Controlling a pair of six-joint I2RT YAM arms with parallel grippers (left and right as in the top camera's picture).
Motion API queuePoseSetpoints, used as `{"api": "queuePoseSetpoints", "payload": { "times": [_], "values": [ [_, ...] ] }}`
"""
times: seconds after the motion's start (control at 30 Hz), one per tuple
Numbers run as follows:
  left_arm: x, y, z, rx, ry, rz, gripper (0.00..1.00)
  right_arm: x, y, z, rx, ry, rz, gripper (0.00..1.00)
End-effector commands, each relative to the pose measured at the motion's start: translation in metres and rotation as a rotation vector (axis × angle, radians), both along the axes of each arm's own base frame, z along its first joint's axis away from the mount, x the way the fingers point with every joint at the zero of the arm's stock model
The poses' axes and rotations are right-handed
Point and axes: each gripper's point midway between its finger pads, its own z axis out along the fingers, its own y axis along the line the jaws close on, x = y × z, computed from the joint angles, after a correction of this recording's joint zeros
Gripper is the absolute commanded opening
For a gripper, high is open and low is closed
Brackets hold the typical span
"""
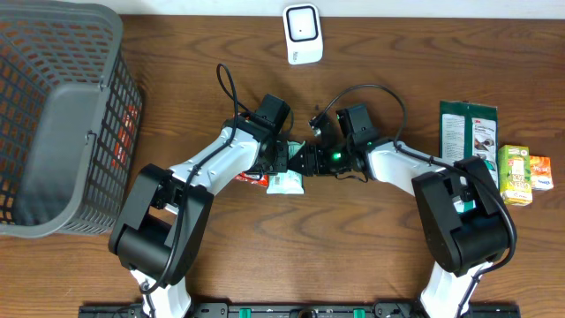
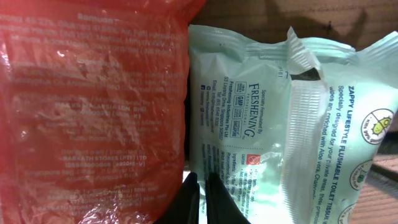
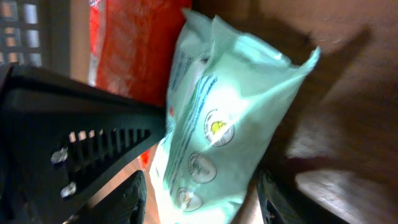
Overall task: Scan the item barcode
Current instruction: 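Grasp the wipes pack with both grippers from opposite sides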
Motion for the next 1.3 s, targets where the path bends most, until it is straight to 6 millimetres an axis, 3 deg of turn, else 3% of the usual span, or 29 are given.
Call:
{"api": "queuePoseSetpoints", "payload": {
  "times": [0.0, 0.57, 1.1, 1.27],
  "values": [
    [-0.009, 0.006, -0.017, 0.035, 0.043, -0.007, 0.08, -0.020, -0.004, -0.020, -0.009, 0.094, -0.020, 0.53],
    [-0.009, 0.006, -0.017, 0.033, 0.040, -0.007, 0.09, -0.001, 0.003, -0.011, 0.064, -0.010, -0.065, 0.48],
    [-0.008, 0.005, -0.017, 0.031, 0.037, -0.007, 0.09, -0.008, 0.012, -0.018, 0.021, -0.021, -0.055, 0.46],
    [-0.008, 0.006, -0.017, 0.032, 0.038, -0.007, 0.09, -0.008, 0.014, -0.018, 0.013, -0.035, -0.050, 0.36]
  ]
}}
